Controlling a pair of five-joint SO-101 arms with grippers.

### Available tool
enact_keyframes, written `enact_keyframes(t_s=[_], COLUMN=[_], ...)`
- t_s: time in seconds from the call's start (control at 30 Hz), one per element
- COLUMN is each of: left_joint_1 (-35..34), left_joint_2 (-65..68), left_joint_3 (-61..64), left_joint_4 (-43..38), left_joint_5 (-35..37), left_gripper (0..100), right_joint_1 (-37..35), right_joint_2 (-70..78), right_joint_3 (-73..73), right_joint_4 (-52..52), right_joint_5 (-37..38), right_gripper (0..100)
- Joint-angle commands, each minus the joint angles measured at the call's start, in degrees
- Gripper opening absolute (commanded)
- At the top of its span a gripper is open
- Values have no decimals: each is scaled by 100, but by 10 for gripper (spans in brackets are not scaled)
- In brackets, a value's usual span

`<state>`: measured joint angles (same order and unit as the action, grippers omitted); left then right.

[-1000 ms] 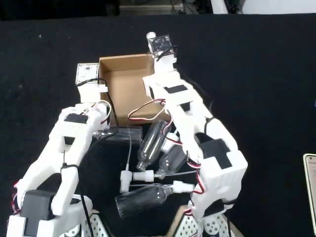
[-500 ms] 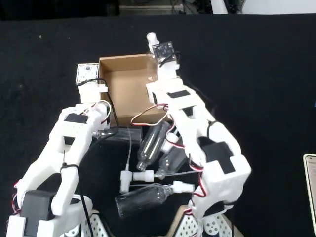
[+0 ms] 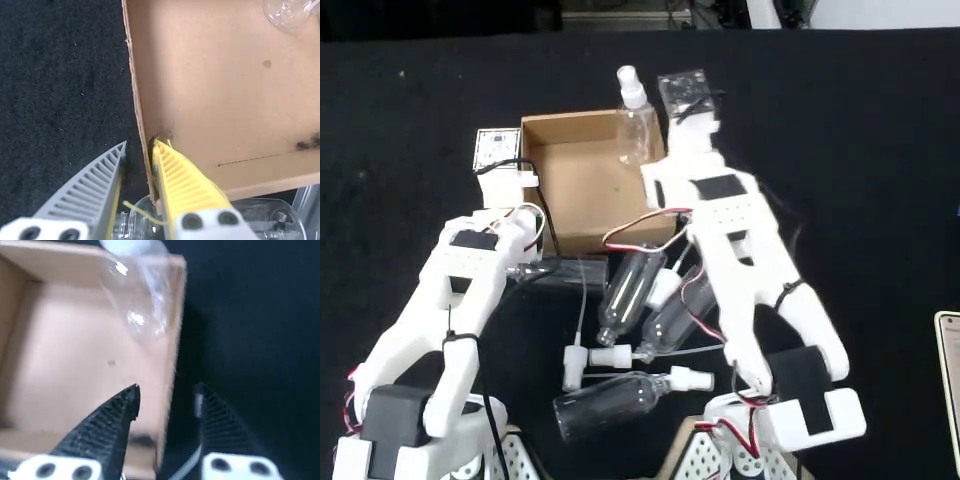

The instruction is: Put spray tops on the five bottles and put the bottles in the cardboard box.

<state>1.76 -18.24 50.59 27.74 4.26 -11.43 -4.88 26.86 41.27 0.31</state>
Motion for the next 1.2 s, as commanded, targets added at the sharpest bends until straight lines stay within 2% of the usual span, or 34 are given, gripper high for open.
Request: enact_keyframes(t_s=[0.0, 0.47, 0.6, 0.83, 1.03, 1.17], left_joint_1=[-4, -4, -4, -4, -13, -40], left_joint_2=[-220, -220, -237, -273, -273, -273], left_joint_3=[-101, -75, -84, -57, -558, -646], left_joint_4=[-79, -79, -62, -9, 923, 1081], left_joint_5=[26, 26, 26, -18, -18, -26], left_gripper=[73, 73, 73, 69, 69, 68], right_joint_1=[141, 123, 123, 114, 123, 114], right_joint_2=[-145, 875, 954, 963, 945, 945], right_joint_3=[-444, -435, -426, -215, -180, -163], right_joint_4=[378, -70, -53, -62, -26, -9], right_joint_5=[-9, -158, -158, -158, -158, -158], right_gripper=[162, 145, 13, 10, 10, 10])
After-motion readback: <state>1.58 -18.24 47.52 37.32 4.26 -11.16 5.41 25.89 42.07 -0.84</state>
